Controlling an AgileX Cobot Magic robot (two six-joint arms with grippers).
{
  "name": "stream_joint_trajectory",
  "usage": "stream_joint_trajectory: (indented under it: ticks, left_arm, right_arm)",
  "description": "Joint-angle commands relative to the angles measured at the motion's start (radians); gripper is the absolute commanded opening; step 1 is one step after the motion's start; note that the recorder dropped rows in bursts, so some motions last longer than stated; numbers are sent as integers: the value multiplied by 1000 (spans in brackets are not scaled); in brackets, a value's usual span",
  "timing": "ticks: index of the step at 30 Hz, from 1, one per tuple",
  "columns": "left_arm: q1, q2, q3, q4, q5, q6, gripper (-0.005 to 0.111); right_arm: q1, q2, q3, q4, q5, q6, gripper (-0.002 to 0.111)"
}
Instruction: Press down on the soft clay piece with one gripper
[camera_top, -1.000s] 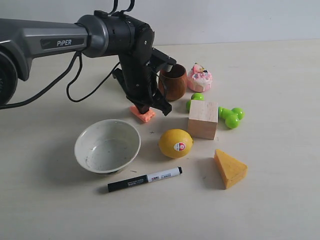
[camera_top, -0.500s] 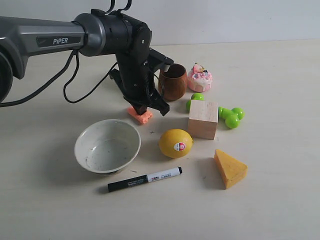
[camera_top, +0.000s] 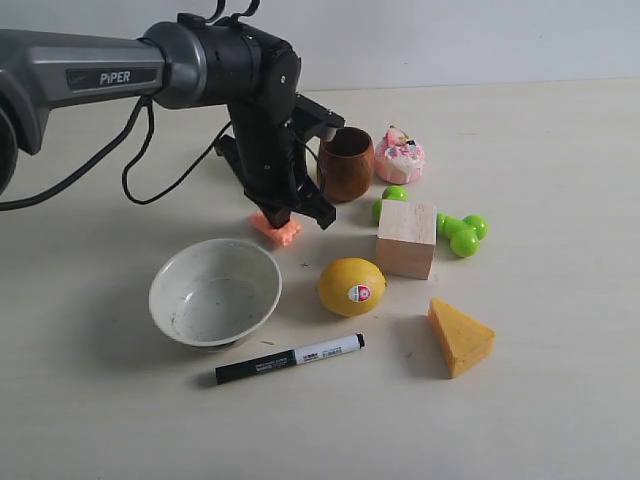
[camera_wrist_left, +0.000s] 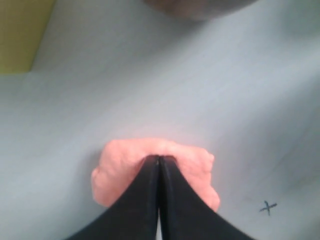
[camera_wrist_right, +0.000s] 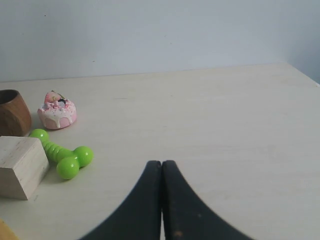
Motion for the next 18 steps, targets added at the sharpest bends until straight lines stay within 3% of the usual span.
stream_joint_trajectory:
  ticks: [1,18]
  left_arm:
    - [6,-31,3,7,-23,-2,0]
    - [6,-27,3,-5,-25,-2,3]
  right_arm:
    - [4,-5,4,0,-6,-5,0]
    - [4,-5,4,0,-6,-5,0]
